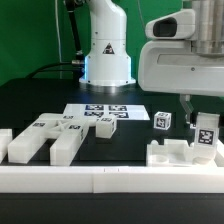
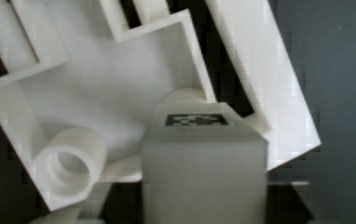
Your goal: Assemble chair
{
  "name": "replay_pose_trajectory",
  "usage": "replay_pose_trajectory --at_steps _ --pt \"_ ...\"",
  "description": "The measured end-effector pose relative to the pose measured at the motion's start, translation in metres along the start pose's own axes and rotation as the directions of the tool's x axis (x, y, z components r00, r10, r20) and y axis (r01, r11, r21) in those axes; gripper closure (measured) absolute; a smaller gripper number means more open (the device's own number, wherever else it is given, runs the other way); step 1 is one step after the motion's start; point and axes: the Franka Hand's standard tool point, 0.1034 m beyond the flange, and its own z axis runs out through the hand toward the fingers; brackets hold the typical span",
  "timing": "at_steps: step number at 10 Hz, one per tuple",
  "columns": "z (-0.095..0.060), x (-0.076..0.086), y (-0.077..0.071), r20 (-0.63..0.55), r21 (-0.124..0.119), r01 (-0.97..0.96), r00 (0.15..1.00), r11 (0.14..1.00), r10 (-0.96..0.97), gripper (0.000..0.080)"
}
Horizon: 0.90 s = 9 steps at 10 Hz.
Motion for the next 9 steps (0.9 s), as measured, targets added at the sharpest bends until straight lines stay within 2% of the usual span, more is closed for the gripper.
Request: replay_pose_trajectory --at_steps 3,5,9 --pt "0.0001 -0.0008 -0.0014 0.004 0.005 -0.194 0.981 0.981 0.194 0.0509" --pt "0.0005 -0.0014 -0.0035 0.015 0.018 -0.33 0.944 0.944 0.33 0.0509" --pt "0.0007 -0.0022 -0.0059 0.025 0.025 -0.448 0.894 0.894 0.447 0.0509"
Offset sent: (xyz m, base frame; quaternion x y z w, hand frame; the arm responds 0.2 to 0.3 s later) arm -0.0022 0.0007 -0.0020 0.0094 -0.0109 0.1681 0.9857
